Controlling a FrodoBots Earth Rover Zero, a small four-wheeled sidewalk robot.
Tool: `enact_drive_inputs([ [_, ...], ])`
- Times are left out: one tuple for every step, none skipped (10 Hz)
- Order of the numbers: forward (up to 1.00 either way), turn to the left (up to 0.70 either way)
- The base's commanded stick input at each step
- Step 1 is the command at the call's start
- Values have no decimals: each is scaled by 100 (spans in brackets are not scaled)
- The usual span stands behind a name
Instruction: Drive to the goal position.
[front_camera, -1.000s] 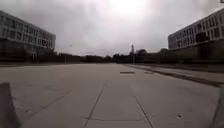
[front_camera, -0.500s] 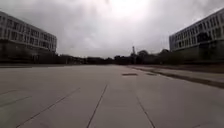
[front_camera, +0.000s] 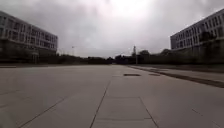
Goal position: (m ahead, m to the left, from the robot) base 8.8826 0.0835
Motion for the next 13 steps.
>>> enact_drive_inputs([
  [70,0],
  [70,0],
  [70,-4],
  [70,-16],
  [70,-24],
  [70,-24],
  [70,-18],
  [70,-7],
  [70,0],
  [70,0],
  [70,0],
  [70,0],
  [70,0],
])
